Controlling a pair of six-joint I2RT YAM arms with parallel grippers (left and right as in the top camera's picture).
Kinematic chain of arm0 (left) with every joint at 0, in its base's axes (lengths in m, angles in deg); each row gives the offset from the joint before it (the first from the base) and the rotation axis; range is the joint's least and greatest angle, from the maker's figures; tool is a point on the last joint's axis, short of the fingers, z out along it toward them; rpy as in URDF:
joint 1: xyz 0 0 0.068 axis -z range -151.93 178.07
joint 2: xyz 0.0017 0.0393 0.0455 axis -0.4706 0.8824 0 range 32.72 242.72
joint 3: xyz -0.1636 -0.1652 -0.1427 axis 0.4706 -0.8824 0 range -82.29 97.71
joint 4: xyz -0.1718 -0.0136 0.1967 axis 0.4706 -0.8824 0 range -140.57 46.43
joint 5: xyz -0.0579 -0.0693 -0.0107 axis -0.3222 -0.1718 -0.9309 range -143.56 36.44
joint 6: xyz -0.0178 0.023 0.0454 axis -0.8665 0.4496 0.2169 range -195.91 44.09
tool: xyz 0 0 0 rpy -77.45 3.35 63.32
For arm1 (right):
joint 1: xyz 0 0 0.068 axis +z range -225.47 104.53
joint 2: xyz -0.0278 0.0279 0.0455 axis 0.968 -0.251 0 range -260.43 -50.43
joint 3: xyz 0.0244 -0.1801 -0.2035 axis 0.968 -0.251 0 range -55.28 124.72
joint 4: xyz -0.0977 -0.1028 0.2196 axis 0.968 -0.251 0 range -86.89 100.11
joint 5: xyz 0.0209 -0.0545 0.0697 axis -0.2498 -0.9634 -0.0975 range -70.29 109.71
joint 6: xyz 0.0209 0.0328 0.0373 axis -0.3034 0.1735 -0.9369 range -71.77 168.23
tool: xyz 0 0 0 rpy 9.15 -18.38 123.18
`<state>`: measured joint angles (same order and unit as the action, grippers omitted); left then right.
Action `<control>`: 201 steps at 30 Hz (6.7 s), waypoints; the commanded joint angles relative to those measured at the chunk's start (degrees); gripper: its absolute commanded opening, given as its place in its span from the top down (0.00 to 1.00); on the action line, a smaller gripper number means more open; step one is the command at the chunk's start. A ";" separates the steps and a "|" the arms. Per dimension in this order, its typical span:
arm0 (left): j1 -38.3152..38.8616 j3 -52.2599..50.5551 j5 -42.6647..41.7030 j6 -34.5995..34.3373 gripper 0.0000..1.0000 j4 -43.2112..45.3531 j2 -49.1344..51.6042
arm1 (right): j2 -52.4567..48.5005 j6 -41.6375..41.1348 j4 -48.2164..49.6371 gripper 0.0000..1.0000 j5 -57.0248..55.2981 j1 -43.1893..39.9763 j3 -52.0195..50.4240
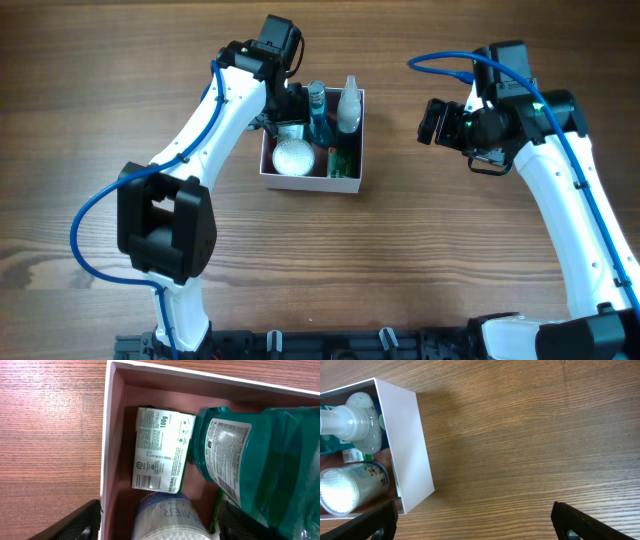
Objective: Pack container
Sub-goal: 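Move left gripper to the blue razor on the table, then lower left gripper and grasp the blue razor handle, then lift the razor and carry it over the box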
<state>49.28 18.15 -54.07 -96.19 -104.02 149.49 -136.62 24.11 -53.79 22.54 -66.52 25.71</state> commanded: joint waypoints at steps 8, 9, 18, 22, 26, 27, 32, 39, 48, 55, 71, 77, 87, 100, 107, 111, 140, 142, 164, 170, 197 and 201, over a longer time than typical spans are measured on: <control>-8.57 0.02 5.55 -0.90 0.02 -4.07 -13.22 | -0.50 0.17 -0.57 0.00 0.68 -0.15 -0.11; -11.13 0.02 5.53 -1.20 0.00 -6.49 -14.78 | -0.50 0.17 -0.66 0.00 0.68 -0.15 -0.11; -26.51 -5.81 5.55 -0.72 0.00 -17.49 -26.14 | -0.50 0.17 -0.70 0.00 0.66 -0.15 -0.11; -29.20 -15.50 5.53 -0.83 0.00 -16.41 -33.97 | -0.50 0.20 -0.68 0.00 0.66 -0.15 -0.11; -31.34 -27.34 5.73 -0.83 0.00 -15.08 -44.39 | -0.50 0.20 -0.72 0.00 0.66 -0.15 -0.11; -31.98 -29.18 5.81 -0.35 0.00 -14.69 -46.03 | -0.50 0.20 -0.72 0.00 0.66 -0.15 -0.11; -39.41 -37.66 3.41 3.93 0.00 -8.55 -49.66 | -0.50 0.61 -0.72 0.00 0.66 -0.15 -0.11; -46.73 -38.69 -0.74 5.16 0.00 4.48 -39.04 | -0.50 0.81 -0.92 0.00 0.68 -0.15 -0.11; -46.58 -38.69 1.90 12.63 0.00 12.68 -20.13 | -0.50 0.81 -1.31 0.00 0.68 -0.15 -0.11; -46.58 -38.69 1.86 14.56 0.01 18.40 -13.60 | -0.50 0.79 -1.55 0.00 0.68 -0.15 -0.11; -46.38 -38.69 2.32 17.09 0.07 24.90 -11.89 | -0.50 0.76 -1.51 0.00 0.70 -0.15 -0.11; -44.72 -38.69 3.56 18.38 0.07 24.92 -9.49 | -0.50 0.79 -1.53 0.00 0.68 -0.15 -0.11; -43.91 -38.75 4.46 18.36 0.11 24.04 -6.56 | -0.50 0.79 -1.51 0.00 0.68 -0.15 -0.11; -43.93 -38.75 3.82 16.81 0.34 18.14 -6.34 | -0.50 0.74 -1.55 0.00 0.68 -0.15 -0.11; -43.93 -38.75 3.82 16.81 0.47 17.31 -6.34 | -0.50 0.79 -1.73 0.00 0.68 -0.15 -0.11; -43.93 -38.75 3.82 16.81 0.56 17.27 -6.34 | -0.50 0.79 -1.73 0.00 0.68 -0.15 -0.11; -43.91 -38.62 3.82 16.39 0.96 17.55 -6.40 | -0.50 0.76 -1.75 0.00 0.68 -0.15 -0.11; -43.80 -38.03 3.80 15.10 0.96 17.29 -6.51 | -0.50 0.79 -1.73 0.00 0.68 -0.15 -0.11; -9.03 -1.75 -3.32 7.78 0.96 -0.57 -10.03 | -0.50 0.74 -1.51 0.00 0.68 -0.15 -0.11; -2.62 -1.75 -3.30 7.61 0.96 5.25 -8.70 | -0.50 0.76 -1.51 0.00 0.68 -0.15 -0.11; -2.10 -1.77 -1.09 10.86 0.96 6.34 0.04 | -0.50 0.76 -1.92 0.00 0.68 -0.15 -0.11; -2.10 -1.77 1.31 10.86 0.96 5.60 0.02 | -0.50 0.81 -2.12 0.00 0.66 -0.15 -0.11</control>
<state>47.47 15.71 -55.80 -86.68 -97.83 149.30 -136.62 24.15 -55.56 22.69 -66.52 25.71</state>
